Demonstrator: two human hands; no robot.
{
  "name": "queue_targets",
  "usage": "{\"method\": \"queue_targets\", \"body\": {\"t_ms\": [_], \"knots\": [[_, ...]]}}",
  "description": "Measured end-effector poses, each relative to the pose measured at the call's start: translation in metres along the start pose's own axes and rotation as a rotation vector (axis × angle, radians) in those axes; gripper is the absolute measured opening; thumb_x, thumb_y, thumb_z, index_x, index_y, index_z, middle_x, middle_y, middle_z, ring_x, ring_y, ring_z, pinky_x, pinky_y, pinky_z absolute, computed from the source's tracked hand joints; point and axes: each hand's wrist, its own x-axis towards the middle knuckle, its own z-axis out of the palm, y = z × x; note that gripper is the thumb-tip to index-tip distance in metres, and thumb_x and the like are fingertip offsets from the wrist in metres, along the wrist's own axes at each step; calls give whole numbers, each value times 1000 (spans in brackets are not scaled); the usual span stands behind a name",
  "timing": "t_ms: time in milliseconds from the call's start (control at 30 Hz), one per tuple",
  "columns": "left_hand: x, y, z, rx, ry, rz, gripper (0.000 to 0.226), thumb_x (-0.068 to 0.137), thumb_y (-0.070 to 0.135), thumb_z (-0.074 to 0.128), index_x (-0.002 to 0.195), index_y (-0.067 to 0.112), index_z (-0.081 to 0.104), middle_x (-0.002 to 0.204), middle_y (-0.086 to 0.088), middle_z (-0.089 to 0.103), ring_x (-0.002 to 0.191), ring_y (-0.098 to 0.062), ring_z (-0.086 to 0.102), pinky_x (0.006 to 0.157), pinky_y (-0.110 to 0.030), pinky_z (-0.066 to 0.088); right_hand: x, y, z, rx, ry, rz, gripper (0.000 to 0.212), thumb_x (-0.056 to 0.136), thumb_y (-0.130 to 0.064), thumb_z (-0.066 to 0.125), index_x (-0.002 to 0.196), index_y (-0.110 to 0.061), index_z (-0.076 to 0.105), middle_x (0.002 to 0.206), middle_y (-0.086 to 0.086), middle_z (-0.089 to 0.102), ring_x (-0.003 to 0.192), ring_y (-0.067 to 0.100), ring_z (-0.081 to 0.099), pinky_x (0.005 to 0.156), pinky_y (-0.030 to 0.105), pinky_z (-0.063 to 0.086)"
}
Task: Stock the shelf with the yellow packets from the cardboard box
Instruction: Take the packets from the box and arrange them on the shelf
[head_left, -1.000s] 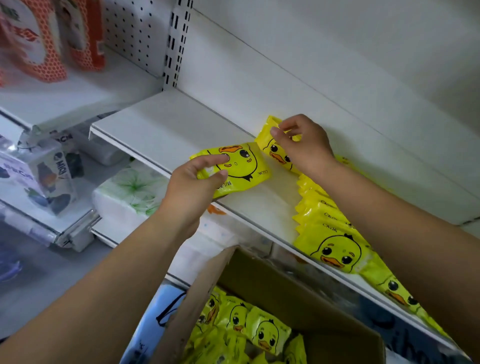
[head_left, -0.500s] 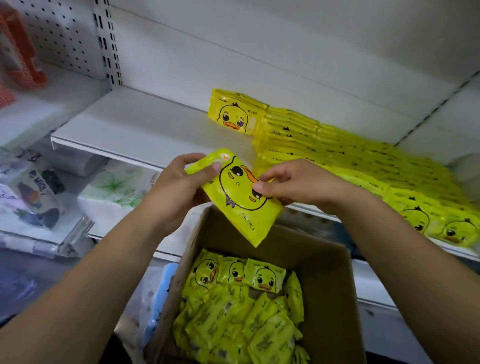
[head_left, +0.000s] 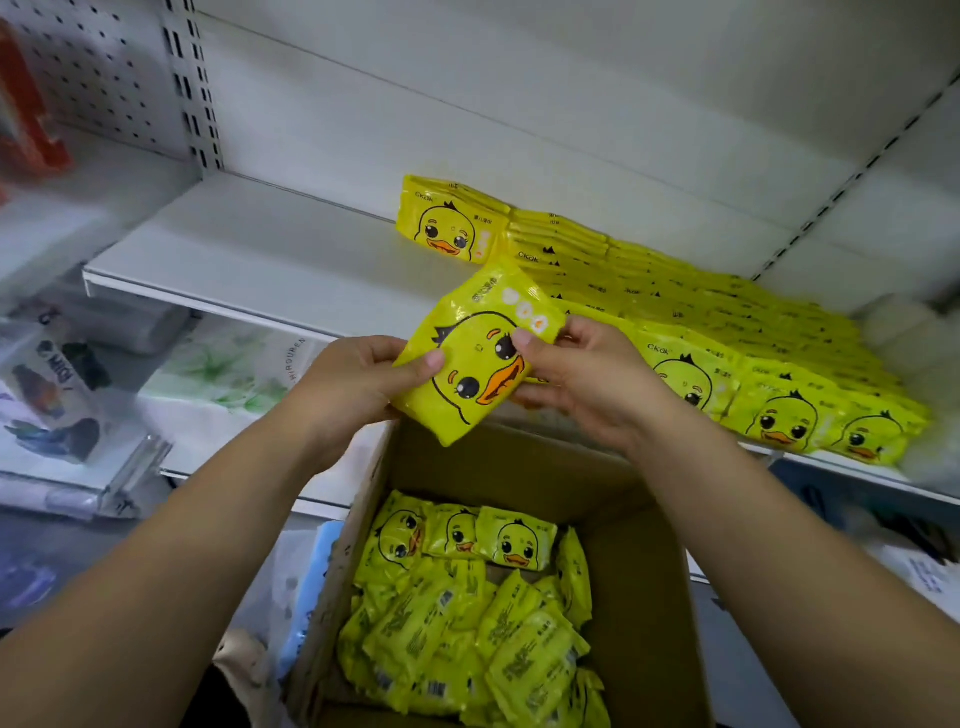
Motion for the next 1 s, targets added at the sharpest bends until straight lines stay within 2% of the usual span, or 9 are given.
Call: {"method": "queue_targets", "body": {"t_ms": [100, 167, 267, 400, 533, 633, 733, 867, 1000], "knots": [[6, 1, -6, 43, 51, 35, 29, 76, 23, 82, 99, 8, 73, 92, -14, 79, 76, -21, 74, 73, -33, 62, -3, 3, -5, -4, -31, 25, 33, 88, -10, 73, 118, -10, 58, 109, 10, 75, 99, 30, 73, 88, 46, 60], [8, 4, -9, 70, 62, 66, 21, 78, 15, 83, 94, 8, 73, 89, -12, 79, 70, -19, 73, 72, -34, 61, -2, 1, -9, -53, -13, 0, 33, 85, -26, 77, 113, -19, 61, 103, 1, 76, 93, 21, 73, 92, 48, 57], [10, 8, -12, 73, 59, 94, 24, 73, 15, 85, 93, 8, 74, 85, -9, 79, 66, -16, 72, 66, -29, 59, 3, -8, -9, -99, -1, -10, 46, 78, -48, 74, 111, -16, 70, 109, 10, 75, 92, 27, 70, 94, 56, 53], [14, 8, -14, -122, 163, 103, 34, 67, 30, 83, 94, 11, 73, 85, -7, 77, 70, -17, 73, 65, -28, 62, 14, -9, -3, -136, 116, -121, 16, 97, -29, 64, 100, -18, 75, 97, 7, 77, 85, 25, 70, 92, 53, 57], [19, 9, -15, -396, 184, 43, 40, 76, 38, 71, 99, 6, 69, 94, -12, 78, 80, -21, 76, 72, -30, 63, 22, -13, 3, -91, 235, -164, 14, 96, -31, 66, 85, -30, 76, 90, -4, 77, 84, 19, 65, 84, 41, 53], [21, 10, -15, -377, 227, 74, 28, 82, 36, 72, 91, 10, 66, 89, -10, 77, 75, -21, 75, 67, -29, 62, 24, -19, 6, -49, 213, -139, 12, 96, -36, 64, 93, -29, 74, 97, -3, 76, 88, 18, 69, 92, 46, 55], [23, 12, -14, -341, 282, 97, 21, 92, 30, 71, 82, 14, 61, 82, -8, 74, 71, -23, 71, 63, -29, 61, 22, -23, 9, -79, 204, -138, 24, 95, -46, 63, 92, -26, 76, 86, -5, 77, 75, 16, 70, 86, 44, 57], [22, 16, -14, -386, 245, 146, 31, 82, 44, 68, 81, 15, 58, 85, -12, 72, 74, -27, 71, 65, -34, 62, 24, -23, 7, -66, 222, -133, 22, 95, -39, 66, 90, -21, 77, 99, 3, 78, 99, 29, 73, 90, 50, 58], [21, 24, -17, -365, 185, 196, 32, 81, 45, 66, 80, 14, 57, 88, -17, 72, 78, -32, 70, 65, -37, 63, 24, -26, 2, 18, 259, -182, 20, 96, -32, 65, 91, -17, 77, 97, 7, 77, 91, 24, 71, 83, 40, 57]]}}
